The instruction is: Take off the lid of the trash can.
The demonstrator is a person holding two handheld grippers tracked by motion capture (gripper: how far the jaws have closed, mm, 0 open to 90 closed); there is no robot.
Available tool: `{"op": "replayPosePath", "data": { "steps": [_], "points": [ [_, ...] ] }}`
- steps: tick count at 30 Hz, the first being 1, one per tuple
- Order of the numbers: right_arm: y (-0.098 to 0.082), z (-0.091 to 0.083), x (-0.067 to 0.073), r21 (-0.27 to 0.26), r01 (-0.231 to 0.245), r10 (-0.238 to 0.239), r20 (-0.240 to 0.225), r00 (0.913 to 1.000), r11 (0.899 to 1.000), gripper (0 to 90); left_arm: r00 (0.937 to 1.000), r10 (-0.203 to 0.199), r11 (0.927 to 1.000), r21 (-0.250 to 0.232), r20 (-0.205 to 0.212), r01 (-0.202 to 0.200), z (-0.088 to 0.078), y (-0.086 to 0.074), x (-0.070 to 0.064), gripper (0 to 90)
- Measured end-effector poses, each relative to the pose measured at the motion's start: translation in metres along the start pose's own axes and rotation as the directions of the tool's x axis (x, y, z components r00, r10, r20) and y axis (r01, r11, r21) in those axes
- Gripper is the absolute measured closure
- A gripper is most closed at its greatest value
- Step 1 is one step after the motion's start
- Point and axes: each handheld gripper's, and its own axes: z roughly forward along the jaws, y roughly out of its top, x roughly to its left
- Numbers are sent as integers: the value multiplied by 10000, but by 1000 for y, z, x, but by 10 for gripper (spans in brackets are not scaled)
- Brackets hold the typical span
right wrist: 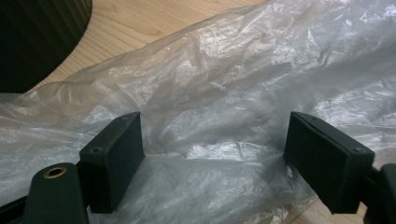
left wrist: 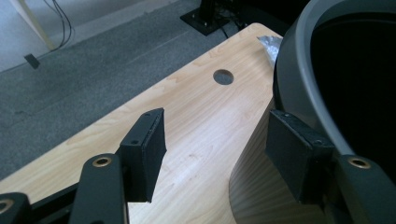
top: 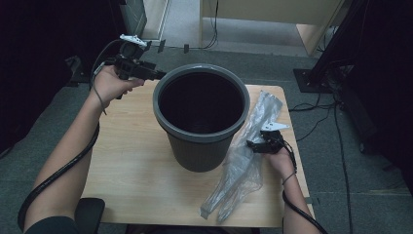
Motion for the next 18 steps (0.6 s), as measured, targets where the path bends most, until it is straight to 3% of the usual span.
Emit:
{"op": "replayPosePath", "data": {
  "steps": [8, 13, 18],
  "points": [
    [0, 0, 0, -2, 9, -9, -9, 10000, 10000, 192, 9986, 519, 9973, -521, -51, -521, -5, 11, -7, 379],
    [0, 0, 0, -3, 15, -15, -6, 10000, 10000, 192, 9987, 471, 9982, -365, -198, -478, -5, 19, -10, 368],
    [0, 0, 0, -3, 16, -16, -12, 10000, 10000, 192, 9997, 205, 9993, -313, 104, -202, -5, 25, -10, 363]
  ]
}}
